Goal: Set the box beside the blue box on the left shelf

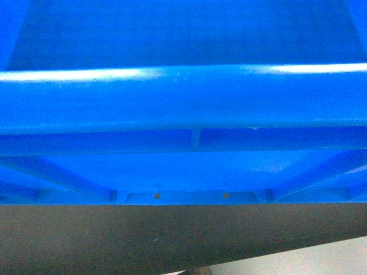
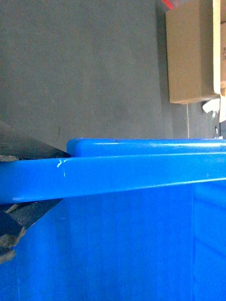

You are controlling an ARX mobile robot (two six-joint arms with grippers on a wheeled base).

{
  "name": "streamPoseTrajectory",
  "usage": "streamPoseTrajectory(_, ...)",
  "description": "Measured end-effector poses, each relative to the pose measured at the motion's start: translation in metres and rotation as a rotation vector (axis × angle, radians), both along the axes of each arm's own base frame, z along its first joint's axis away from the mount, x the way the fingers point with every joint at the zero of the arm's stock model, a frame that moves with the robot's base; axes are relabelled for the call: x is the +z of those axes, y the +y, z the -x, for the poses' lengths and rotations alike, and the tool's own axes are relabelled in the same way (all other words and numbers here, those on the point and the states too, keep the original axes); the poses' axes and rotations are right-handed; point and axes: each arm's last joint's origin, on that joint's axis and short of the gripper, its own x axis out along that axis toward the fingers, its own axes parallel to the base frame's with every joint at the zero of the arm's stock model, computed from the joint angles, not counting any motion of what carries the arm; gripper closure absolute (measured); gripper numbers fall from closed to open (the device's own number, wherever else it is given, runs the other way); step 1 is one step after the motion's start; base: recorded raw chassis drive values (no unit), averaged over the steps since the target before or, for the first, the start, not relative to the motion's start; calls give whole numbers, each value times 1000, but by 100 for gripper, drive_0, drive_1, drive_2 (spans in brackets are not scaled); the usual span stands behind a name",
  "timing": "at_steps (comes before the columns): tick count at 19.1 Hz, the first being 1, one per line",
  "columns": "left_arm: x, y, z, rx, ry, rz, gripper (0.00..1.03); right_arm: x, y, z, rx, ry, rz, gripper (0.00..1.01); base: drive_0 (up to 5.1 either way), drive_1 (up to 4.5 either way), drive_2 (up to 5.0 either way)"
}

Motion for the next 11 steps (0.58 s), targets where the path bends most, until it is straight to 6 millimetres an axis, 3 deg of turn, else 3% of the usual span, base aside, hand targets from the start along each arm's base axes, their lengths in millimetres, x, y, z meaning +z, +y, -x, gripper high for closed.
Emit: streamPoseTrajectory(11, 0, 0, 0, -1, -1, -1, 96, 0, 0, 0, 0, -1, 0, 92, -158, -158, -158)
